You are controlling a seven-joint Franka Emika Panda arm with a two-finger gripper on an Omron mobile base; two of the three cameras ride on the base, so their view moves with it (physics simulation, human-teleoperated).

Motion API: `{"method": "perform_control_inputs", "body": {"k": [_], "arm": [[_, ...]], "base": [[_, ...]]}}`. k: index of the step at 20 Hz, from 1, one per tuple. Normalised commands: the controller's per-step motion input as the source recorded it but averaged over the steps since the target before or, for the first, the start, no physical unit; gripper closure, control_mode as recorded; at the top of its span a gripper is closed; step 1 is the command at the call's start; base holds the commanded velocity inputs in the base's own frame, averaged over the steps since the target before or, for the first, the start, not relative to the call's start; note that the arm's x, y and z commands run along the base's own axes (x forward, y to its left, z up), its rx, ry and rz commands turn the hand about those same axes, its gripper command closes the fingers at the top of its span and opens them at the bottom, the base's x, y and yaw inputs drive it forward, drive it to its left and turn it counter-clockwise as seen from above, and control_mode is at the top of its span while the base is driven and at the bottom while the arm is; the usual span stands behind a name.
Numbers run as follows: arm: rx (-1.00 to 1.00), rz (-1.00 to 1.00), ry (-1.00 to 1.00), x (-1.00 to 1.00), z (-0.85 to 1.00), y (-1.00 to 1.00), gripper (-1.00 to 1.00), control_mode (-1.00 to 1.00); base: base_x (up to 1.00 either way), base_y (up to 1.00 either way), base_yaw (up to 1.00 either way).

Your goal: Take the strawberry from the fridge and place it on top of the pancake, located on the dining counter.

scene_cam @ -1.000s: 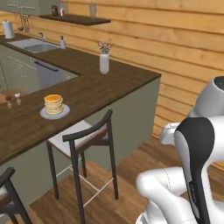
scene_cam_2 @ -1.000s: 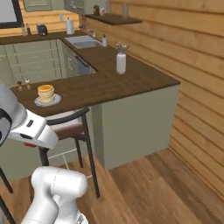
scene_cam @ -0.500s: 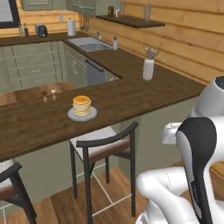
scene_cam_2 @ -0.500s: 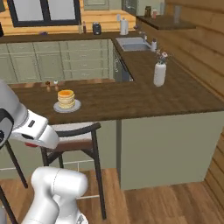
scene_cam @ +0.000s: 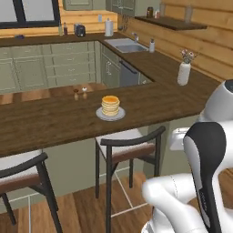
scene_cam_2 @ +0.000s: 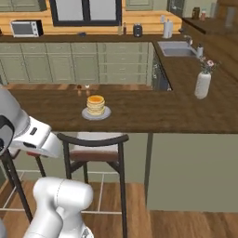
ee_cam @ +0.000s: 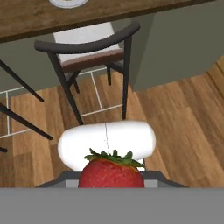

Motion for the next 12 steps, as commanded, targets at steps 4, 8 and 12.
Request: {"method": "perform_control_inputs", "body": {"k": [4, 8, 12], "arm": [[0.0, 0.0, 0.0, 0.0, 0.0, 0.0, 1.0, 1.0], [0.0, 0.0, 0.0, 0.0, 0.0, 0.0, 1.0, 1.0], [0.0, 0.0, 0.0, 0.0, 0.0, 0.0, 1.0, 1.0]], "base": [[0.48, 0.08, 0.39], [0.79, 0.02, 0.08], [0.91, 0.0, 0.03]]}}
